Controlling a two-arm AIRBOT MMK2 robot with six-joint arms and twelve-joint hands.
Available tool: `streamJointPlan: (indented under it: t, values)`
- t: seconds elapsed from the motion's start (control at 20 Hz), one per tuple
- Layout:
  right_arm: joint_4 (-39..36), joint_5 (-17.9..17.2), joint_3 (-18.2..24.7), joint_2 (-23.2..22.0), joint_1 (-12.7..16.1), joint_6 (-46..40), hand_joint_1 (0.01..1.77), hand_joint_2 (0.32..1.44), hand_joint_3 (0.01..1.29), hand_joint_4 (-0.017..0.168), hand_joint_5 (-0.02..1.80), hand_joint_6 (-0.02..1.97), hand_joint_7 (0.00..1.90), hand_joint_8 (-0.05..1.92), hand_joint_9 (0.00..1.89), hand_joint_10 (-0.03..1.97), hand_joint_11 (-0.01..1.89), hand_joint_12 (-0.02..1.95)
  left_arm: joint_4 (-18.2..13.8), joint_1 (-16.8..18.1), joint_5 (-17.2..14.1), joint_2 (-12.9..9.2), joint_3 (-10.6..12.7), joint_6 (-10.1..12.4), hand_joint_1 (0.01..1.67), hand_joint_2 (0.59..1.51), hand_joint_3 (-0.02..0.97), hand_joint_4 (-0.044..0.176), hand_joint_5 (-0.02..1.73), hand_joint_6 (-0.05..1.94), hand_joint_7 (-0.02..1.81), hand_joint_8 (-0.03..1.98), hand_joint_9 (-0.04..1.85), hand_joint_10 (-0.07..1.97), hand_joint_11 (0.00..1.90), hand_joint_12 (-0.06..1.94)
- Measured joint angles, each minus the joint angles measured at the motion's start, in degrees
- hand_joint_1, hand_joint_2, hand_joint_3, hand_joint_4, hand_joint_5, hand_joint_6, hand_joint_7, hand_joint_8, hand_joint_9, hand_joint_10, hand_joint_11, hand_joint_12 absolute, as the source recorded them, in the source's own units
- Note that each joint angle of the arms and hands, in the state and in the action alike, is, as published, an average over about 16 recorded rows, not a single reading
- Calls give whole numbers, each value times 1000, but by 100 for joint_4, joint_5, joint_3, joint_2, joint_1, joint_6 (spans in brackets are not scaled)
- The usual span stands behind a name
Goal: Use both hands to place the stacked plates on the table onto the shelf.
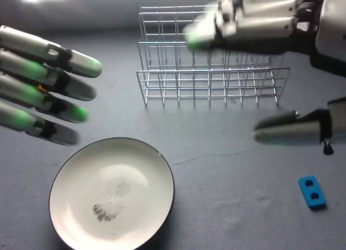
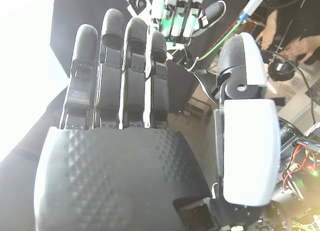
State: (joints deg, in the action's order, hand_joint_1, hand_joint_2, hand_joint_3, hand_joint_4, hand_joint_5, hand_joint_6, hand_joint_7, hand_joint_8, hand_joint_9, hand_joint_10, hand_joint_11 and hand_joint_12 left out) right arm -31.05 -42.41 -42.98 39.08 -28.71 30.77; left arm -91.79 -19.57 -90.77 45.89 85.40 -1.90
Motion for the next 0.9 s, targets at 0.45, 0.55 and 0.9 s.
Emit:
streamJointPlan:
  t: [0.45, 0.55, 0.9]
  values:
    - [-44, -7, -1, 14, -40, 184, 216, 1138, 24, -1, 34, 29, 37, 12, 35, 7, 14, 41, -4, 46, -7, 5, 23, 8, 24, 1083, 11, 7, 26, 6, 21, 14, 19, 14, 17, 3]
    - [-113, -11, -1, 27, -83, 236, 323, 1099, 20, -1, 18, 29, 17, 12, 17, 5, 12, 4, -7, 77, -13, 8, 23, 17, 23, 1085, 4, 7, 13, 6, 14, 14, 17, 14, 16, 5]
    - [-353, -8, -2, 87, -258, 347, 789, 932, 19, 1, 18, 29, 20, 12, 22, 5, 17, -1, -240, 284, -23, 19, 10, 369, 22, 1089, 4, 7, 21, 6, 21, 13, 18, 14, 16, 3]
